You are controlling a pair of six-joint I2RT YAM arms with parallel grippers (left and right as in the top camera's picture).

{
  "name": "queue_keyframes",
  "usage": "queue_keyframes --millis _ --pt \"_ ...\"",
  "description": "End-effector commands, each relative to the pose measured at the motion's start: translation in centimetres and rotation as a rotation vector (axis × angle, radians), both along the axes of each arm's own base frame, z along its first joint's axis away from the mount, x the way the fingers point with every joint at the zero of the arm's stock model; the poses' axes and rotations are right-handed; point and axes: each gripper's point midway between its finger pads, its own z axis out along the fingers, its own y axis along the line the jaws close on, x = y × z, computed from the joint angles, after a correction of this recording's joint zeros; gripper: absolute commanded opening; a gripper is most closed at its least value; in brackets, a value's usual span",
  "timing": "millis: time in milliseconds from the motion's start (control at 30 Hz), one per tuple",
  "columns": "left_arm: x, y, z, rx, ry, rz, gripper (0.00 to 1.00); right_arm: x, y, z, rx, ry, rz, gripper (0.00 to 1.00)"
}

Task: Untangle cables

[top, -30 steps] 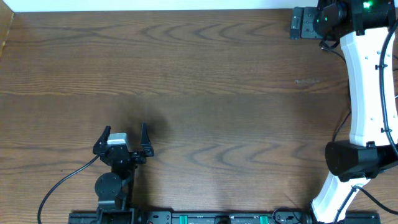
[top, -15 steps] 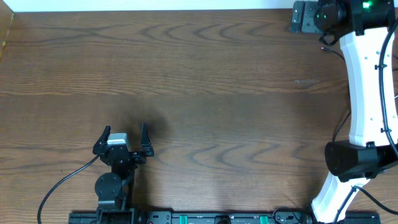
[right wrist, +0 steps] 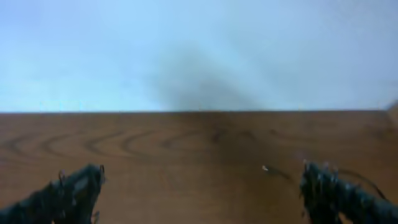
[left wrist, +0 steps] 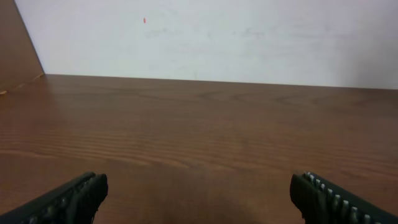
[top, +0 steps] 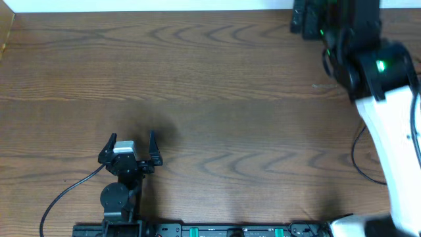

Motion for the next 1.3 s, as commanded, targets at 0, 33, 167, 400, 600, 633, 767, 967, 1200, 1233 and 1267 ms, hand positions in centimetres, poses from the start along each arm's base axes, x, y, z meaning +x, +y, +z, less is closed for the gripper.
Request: queue_keyframes --millis 0,33,167,400,600,633,767,967,1200,1233,1267 --pt "-0.2 0.7 -1.7 0.018 0.056 0.035 0.99 -2.0 -1.8 -0.5 -0.012 -0.045 -0.038 0.99" --pt "-0.2 0.7 -1.7 0.017 0.056 0.035 0.98 -2.6 -2.2 -0.3 -0.003 -0.071 -0.045 0.99" --pt "-0.2 0.7 -1.7 0.018 0.056 0.035 0.99 -5.0 -4.3 0.1 0.043 -0.155 -0.047 0.99" --pt "-0.2 0.7 -1.7 0.018 0.056 0.035 0.99 -8.3 -7.2 -0.8 0.059 -0.206 0.014 0.99" --pt "-0.2 0.7 -1.7 0.018 0.056 0.035 0.99 -11.0 -8.4 -1.6 0.032 -0.262 -0.024 0.99" --pt "-0.2 0.7 -1.7 0.018 0.056 0.035 0.99 -11.5 -8.5 -1.7 0.031 -0.274 -0.032 0.99" --pt "-0.2 0.7 -1.7 0.018 0.056 0.035 0.99 -13.6 -8.7 -2.3 0.033 -0.325 -0.038 0.99" --pt "-0.2 0.7 -1.7 0.018 0.056 0.035 0.99 -16.4 -8.9 -3.7 0.036 -0.401 -0.036 0.99" --pt "-0.2 0.7 -1.7 0.018 0.056 0.035 0.99 -18.3 -8.8 -6.4 0.046 -0.524 -0.024 0.99" --pt "-0.2 0.7 -1.7 0.018 0.056 0.035 0.98 -18.5 -8.8 -6.8 0.049 -0.545 -0.023 0.99" --pt "-0.2 0.7 -1.7 0.018 0.056 0.035 0.99 -18.7 -8.8 -7.2 0.053 -0.566 -0.023 0.99"
